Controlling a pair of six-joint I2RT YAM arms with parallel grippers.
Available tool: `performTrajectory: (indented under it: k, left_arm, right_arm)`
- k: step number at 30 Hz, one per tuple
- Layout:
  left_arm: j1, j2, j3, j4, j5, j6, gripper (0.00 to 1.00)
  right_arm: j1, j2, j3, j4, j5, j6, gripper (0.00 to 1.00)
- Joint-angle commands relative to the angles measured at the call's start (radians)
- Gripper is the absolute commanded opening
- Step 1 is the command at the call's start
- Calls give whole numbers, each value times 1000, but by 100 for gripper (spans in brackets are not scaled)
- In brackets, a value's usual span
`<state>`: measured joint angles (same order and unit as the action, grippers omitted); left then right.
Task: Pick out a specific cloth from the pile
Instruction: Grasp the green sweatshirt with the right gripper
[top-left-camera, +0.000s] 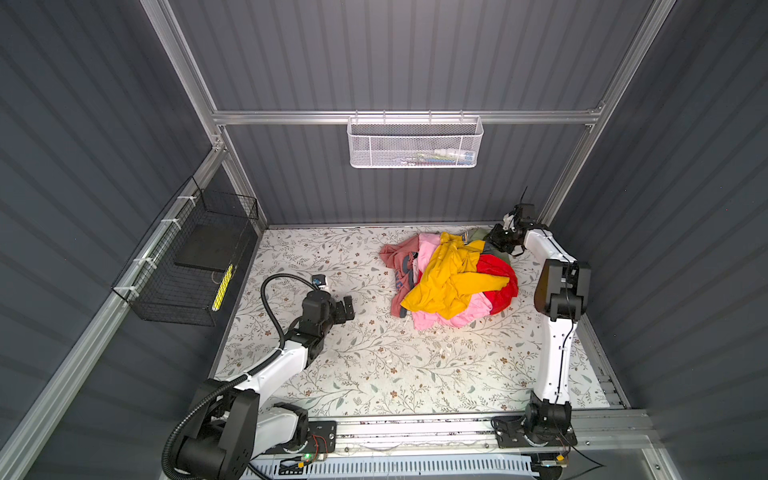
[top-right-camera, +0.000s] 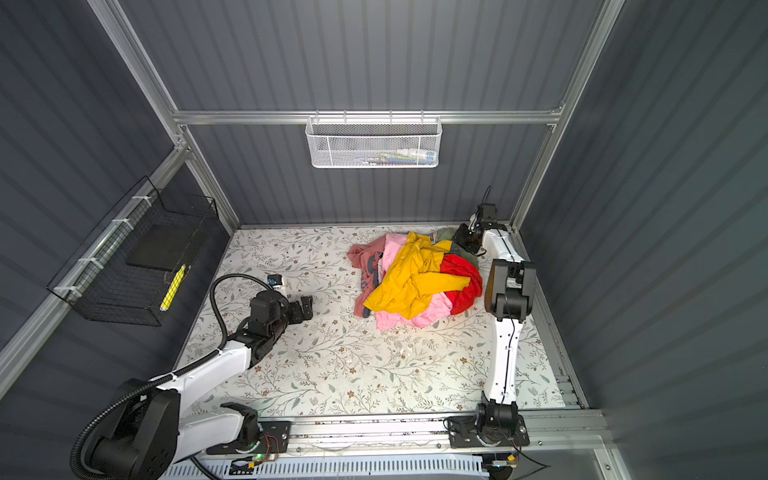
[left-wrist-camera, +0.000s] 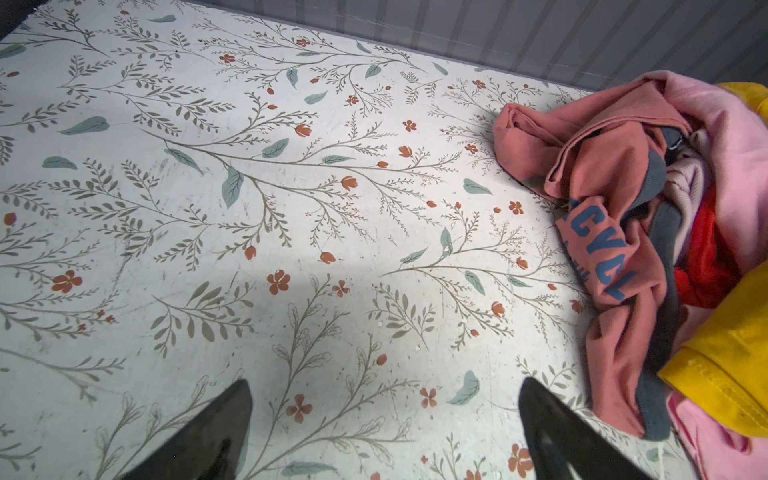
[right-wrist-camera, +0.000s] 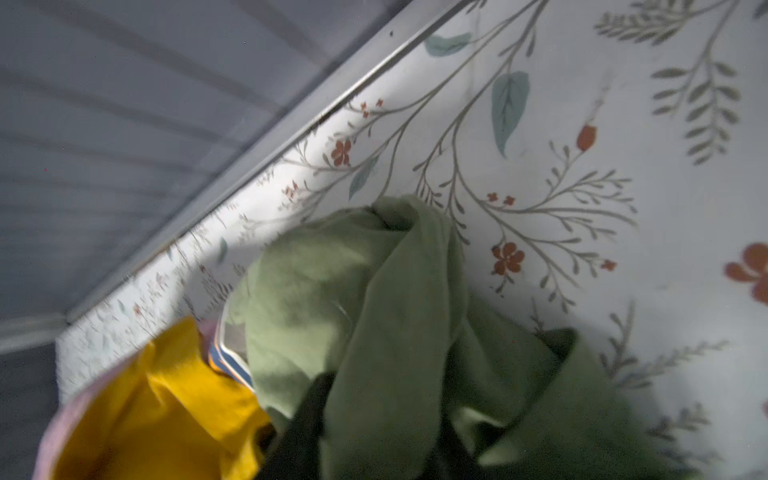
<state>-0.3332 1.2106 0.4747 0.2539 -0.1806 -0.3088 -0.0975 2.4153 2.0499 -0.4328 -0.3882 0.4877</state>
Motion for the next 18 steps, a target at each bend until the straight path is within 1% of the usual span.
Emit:
performTrajectory:
  k: [1, 2, 9, 12, 18]
  left_arm:
    - [-9, 11, 28, -13, 20, -17, 100]
    - [-8, 9, 28, -16, 18, -18, 100]
    - [-13, 9, 16, -13, 20, -21, 100]
    - [-15, 14, 10, -1, 27, -24, 100]
    - [-23, 14, 5, 13, 33, -27, 100]
  right_arm:
    - [1, -47, -48, 141, -40, 31, 9]
    - [1, -68, -76, 175, -54, 33, 0]
    - [4, -307, -404, 507, -110, 59, 0]
    - [5, -397, -500, 591, -125, 58, 0]
    - [28, -545, -603, 677, -145, 57, 0]
